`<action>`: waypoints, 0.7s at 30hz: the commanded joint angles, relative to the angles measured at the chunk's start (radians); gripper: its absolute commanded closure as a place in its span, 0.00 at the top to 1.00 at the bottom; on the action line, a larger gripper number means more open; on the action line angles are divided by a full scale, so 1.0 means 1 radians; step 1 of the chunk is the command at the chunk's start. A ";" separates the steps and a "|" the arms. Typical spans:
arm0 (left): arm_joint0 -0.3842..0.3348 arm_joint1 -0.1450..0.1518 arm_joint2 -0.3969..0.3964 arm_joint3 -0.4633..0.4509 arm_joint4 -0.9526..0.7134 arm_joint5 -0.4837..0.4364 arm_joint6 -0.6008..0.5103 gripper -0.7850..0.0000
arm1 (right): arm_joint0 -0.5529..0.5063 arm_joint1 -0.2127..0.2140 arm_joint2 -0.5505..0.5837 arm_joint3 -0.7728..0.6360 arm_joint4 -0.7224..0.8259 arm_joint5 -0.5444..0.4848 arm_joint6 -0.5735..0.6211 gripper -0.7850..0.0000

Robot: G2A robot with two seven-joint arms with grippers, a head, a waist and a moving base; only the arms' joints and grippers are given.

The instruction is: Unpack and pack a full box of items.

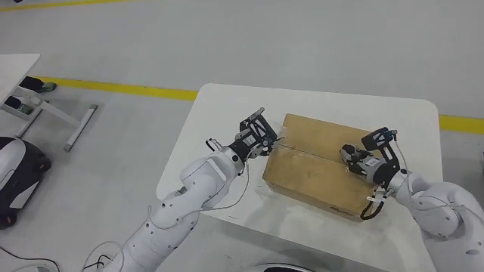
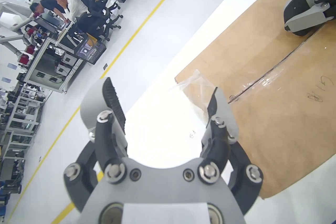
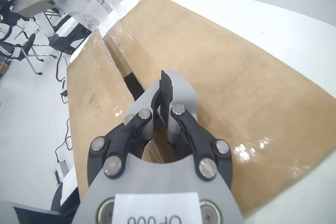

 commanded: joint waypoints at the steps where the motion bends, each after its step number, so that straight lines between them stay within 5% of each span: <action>1: -0.014 -0.003 0.010 0.001 -0.008 -0.010 -0.001 1.00 | -0.015 0.006 0.029 -0.014 0.012 -0.002 0.013 0.00; 5: -0.028 -0.009 0.022 0.003 -0.086 -0.050 -0.014 1.00 | -0.047 0.017 0.077 -0.041 0.032 0.003 0.024 0.00; 10: -0.009 -0.017 -0.026 0.004 -0.451 -0.089 -0.110 1.00 | -0.060 0.021 0.093 -0.051 0.031 0.006 0.030 0.00; 14: 0.029 -0.014 -0.099 -0.034 -0.639 -0.066 -0.227 1.00 | -0.057 0.020 0.088 -0.052 0.027 0.006 0.029 0.00; 21: 0.103 -0.016 -0.162 -0.026 -0.844 0.038 -0.273 1.00 | -0.046 0.018 0.074 -0.043 0.023 -0.001 0.027 0.00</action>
